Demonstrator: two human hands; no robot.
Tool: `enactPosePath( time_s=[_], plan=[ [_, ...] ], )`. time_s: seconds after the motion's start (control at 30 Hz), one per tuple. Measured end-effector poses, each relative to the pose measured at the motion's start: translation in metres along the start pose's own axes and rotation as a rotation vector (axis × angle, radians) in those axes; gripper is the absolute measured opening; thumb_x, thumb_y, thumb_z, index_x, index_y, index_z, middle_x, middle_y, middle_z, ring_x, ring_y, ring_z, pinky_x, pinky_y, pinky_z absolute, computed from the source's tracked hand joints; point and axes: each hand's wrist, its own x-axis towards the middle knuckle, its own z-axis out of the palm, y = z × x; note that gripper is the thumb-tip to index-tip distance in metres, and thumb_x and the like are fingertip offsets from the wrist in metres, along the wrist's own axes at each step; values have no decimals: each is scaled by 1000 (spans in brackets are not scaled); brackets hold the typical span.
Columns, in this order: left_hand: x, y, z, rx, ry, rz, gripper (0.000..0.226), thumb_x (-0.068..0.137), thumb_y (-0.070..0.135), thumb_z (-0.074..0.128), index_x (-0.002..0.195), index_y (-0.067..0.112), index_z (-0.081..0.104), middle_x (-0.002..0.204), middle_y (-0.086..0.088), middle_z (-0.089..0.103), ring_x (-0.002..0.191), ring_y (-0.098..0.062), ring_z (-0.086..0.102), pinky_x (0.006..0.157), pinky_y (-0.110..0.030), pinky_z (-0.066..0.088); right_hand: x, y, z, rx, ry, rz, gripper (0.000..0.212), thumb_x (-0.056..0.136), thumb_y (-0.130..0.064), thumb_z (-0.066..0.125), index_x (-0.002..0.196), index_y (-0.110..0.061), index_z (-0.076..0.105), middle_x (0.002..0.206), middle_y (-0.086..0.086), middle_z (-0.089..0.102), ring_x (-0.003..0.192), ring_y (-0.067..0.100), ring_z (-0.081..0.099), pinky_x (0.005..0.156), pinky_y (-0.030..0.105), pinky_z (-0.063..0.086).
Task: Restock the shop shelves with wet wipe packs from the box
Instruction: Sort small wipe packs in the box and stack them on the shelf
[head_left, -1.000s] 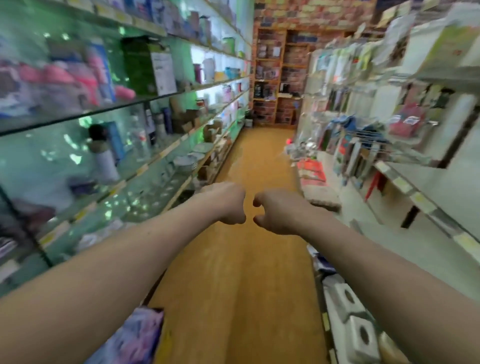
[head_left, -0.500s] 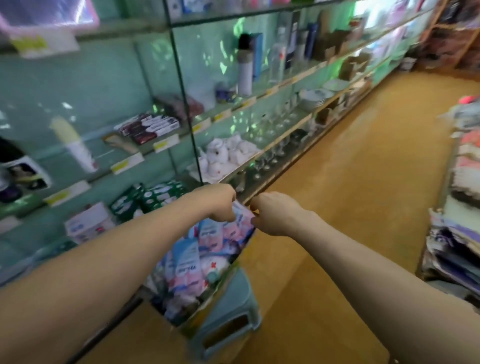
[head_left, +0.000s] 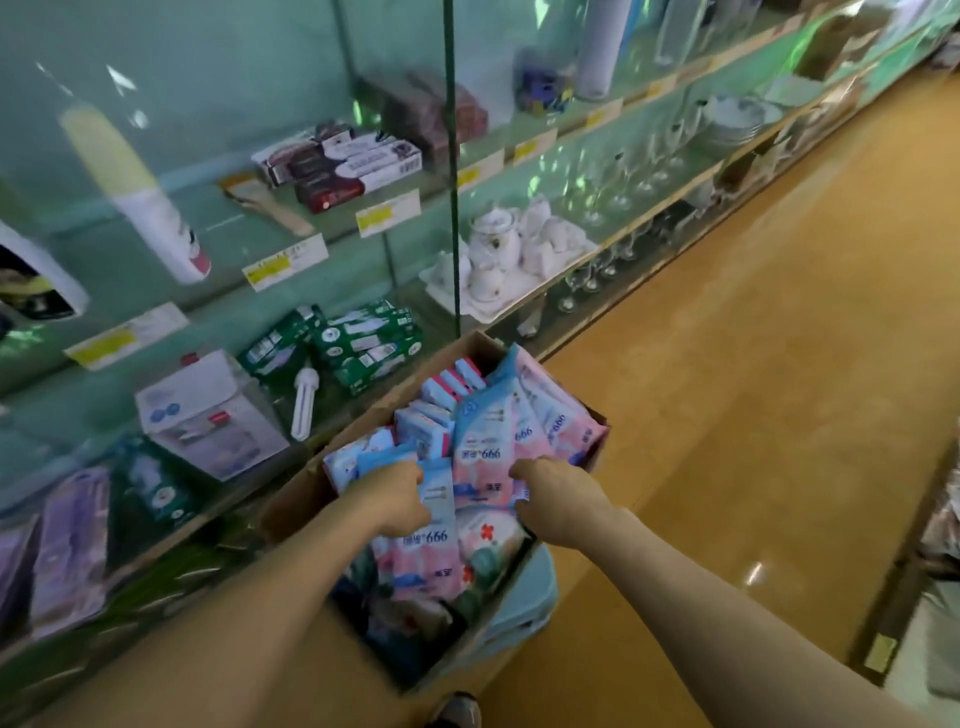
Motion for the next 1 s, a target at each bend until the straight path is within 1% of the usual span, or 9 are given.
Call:
enactPosePath(
  time_s=[0.07, 0.13, 0.27, 0.43, 0.6, 0.7, 0.8, 0.9, 1.0],
  plan=[
    [15, -14, 4, -37, 9, -52, 61, 90, 32, 58, 145, 18, 36, 147, -4, 42, 123, -21, 48, 101, -30, 42, 16, -6, 6, 23, -3, 20, 41, 96, -15, 47, 136, -13, 44, 131, 12, 50, 114, 33, 54, 92, 42, 48],
    [29, -24, 8, -65, 23, -74, 60, 88, 32, 59, 143, 19, 39, 146, -3, 44, 127, -21, 48, 101, -31, 43, 32, -11, 11, 45, 19, 50, 45, 96, -16, 48, 140, -12, 38, 129, 13, 49, 111, 34, 55, 86, 41, 50],
    [51, -29, 14, -110, 94, -49, 50, 89, 29, 55, 138, 22, 45, 134, -3, 54, 117, -23, 54, 88, -30, 45, 56, -19, 21, 148, 63, 171, 39, 96, -19, 49, 130, -8, 35, 118, 14, 50, 100, 34, 55, 70, 36, 41],
    [67, -35, 17, -190, 118, -130, 31, 84, 36, 59, 110, 20, 56, 107, -3, 63, 95, -22, 62, 81, -36, 55, 66, -31, 29, 123, 297, 197, 34, 96, -20, 47, 129, -11, 42, 121, 10, 43, 106, 29, 47, 83, 37, 45],
    [66, -58, 38, -329, 17, -216, 51, 72, 55, 62, 116, 30, 56, 111, 3, 62, 98, -19, 61, 86, -36, 53, 69, -53, 57, 170, -42, 111, 22, 93, -17, 47, 110, -5, 56, 105, 12, 61, 94, 31, 58, 72, 34, 45],
    [71, -66, 49, -718, 32, -301, 58, 66, 42, 74, 117, 20, 59, 105, -2, 67, 94, -22, 65, 87, -41, 54, 73, -64, 71, 270, -98, 169, 25, 92, -18, 53, 113, -4, 53, 116, 15, 60, 106, 32, 58, 80, 36, 47],
    [75, -73, 54, -1011, 92, -369, 79, 52, 33, 79, 126, 14, 56, 108, -7, 69, 95, -25, 67, 86, -45, 55, 78, -74, 79, 387, -131, 220, 36, 91, -22, 58, 119, -4, 46, 119, 14, 58, 108, 32, 57, 78, 35, 46],
    [72, -74, 54, -1164, 73, -340, 72, 65, 27, 81, 129, 14, 51, 109, -8, 68, 90, -24, 68, 79, -39, 57, 82, -83, 84, 579, -182, 280, 50, 89, -29, 62, 127, -5, 41, 123, 11, 56, 112, 28, 56, 82, 32, 46],
    [69, -73, 53, -1220, -6, -292, 52, 80, 28, 75, 127, 20, 53, 107, -9, 69, 86, -24, 69, 65, -31, 54, 86, -92, 89, 709, -188, 306, 55, 86, -29, 66, 128, -7, 36, 125, 12, 54, 114, 29, 55, 93, 40, 49]
  ],
)
